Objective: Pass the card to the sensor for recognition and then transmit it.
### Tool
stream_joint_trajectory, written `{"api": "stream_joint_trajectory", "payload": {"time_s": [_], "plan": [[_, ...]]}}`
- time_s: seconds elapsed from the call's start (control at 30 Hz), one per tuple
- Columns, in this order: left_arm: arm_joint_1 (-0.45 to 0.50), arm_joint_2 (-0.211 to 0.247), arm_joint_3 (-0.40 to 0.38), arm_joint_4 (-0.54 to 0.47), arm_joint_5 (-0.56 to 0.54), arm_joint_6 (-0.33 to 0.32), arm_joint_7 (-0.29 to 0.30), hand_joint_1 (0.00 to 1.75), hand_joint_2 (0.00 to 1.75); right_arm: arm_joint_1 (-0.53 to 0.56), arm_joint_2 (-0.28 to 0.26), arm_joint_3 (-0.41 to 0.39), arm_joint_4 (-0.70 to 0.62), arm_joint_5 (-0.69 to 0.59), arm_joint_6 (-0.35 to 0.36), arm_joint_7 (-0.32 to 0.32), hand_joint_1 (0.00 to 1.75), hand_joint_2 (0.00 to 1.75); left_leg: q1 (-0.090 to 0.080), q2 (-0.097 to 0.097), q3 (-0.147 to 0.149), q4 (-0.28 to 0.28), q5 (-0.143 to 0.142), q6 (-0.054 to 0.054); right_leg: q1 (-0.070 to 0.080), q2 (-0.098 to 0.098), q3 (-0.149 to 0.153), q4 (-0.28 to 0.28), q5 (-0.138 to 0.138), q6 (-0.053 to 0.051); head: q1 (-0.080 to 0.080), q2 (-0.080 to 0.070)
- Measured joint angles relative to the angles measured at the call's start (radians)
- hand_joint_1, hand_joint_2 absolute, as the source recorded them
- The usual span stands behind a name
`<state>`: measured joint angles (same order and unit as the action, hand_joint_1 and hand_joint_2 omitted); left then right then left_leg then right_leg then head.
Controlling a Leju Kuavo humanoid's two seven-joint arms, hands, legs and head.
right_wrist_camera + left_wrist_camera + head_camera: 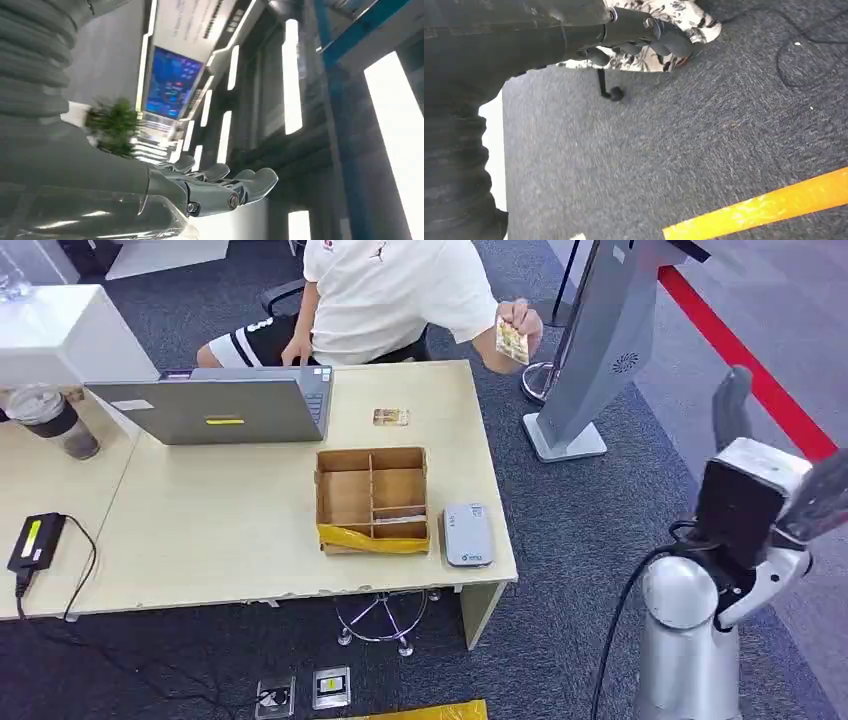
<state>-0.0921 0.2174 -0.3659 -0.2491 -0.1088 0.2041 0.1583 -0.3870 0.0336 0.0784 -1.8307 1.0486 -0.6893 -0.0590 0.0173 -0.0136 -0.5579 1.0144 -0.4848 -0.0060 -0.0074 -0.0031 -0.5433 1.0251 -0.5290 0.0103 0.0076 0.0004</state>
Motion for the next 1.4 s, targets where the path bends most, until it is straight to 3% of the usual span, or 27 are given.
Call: {"api": "stream_joint_trajectory", "payload": {"time_s": [0.03, 0.1, 0.17, 0.3, 0.37, 0.47, 0.8, 1.4], "plan": [[-0.001, 0.0, -0.007, 0.0, -0.004, 0.0, 0.002, 0.0, 1.75, -0.012, -0.004, 0.065, 0.0, 0.075, 0.028, 0.025, 0.0, 1.75, 0.0, 0.0, -0.001, 0.0, 0.0, 0.0, 0.0, 0.0, 0.0, 0.0, 0.0, 0.0, 0.0, 0.0], [-0.007, -0.002, -0.021, 0.0, -0.014, 0.001, 0.009, 0.0, 1.75, -0.05, -0.004, 0.198, 0.009, 0.165, 0.157, 0.062, 0.0, 1.75, 0.0, 0.0, 0.0, 0.0, 0.0, -0.001, 0.0, 0.0, 0.0, 0.001, 0.0, 0.0, -0.001, 0.0], [-0.013, -0.005, -0.037, 0.0, -0.022, 0.0, 0.013, 0.0, 1.75, -0.076, -0.002, 0.333, 0.045, 0.173, 0.256, 0.073, 0.0, 1.75, 0.001, -0.003, 0.0, 0.0, 0.002, -0.001, 0.001, -0.003, 0.0, 0.001, 0.0, -0.001, 0.0, 0.0], [-0.012, -0.009, -0.064, 0.0, -0.033, -0.006, 0.023, 0.0, 1.75, -0.107, 0.006, 0.525, 0.129, 0.129, 0.339, 0.083, 0.0, 1.75, 0.001, -0.005, -0.003, 0.0, 0.003, -0.001, 0.001, -0.006, -0.003, 0.002, -0.001, -0.001, 0.0, 0.0], [-0.013, -0.009, -0.078, 0.0, -0.038, -0.007, 0.027, 0.0, 1.75, -0.135, 0.008, 0.596, 0.186, 0.113, 0.404, 0.093, 0.0, 1.75, 0.001, -0.005, -0.003, 0.0, 0.003, -0.002, 0.001, -0.005, -0.003, 0.002, -0.001, -0.001, 0.0, 0.0], [-0.013, -0.01, -0.098, 0.0, -0.044, -0.009, 0.033, 0.0, 1.75, -0.163, 0.011, 0.665, 0.287, 0.102, 0.43, 0.111, 0.0, 1.75, 0.001, -0.005, -0.003, 0.0, 0.003, -0.001, 0.001, -0.005, -0.003, 0.002, -0.001, -0.001, -0.001, 0.0], [-0.012, -0.01, -0.134, 0.0, -0.052, -0.011, 0.042, 0.0, 1.75, -0.211, 0.036, 0.749, 0.544, 0.082, 0.418, 0.122, 0.0, 1.75, 0.001, -0.005, -0.004, 0.0, 0.003, -0.002, 0.001, -0.005, -0.005, 0.002, -0.001, -0.001, 0.0, 0.0], [-0.012, -0.01, -0.158, 0.0, -0.053, -0.013, 0.053, 0.0, 1.75, -0.225, 0.052, 0.79, 0.643, 0.091, 0.422, 0.151, 0.0, 1.75, 0.001, -0.004, -0.003, 0.0, 0.003, -0.002, 0.001, -0.003, -0.005, 0.002, -0.001, -0.002, 0.0, 0.0]]}}
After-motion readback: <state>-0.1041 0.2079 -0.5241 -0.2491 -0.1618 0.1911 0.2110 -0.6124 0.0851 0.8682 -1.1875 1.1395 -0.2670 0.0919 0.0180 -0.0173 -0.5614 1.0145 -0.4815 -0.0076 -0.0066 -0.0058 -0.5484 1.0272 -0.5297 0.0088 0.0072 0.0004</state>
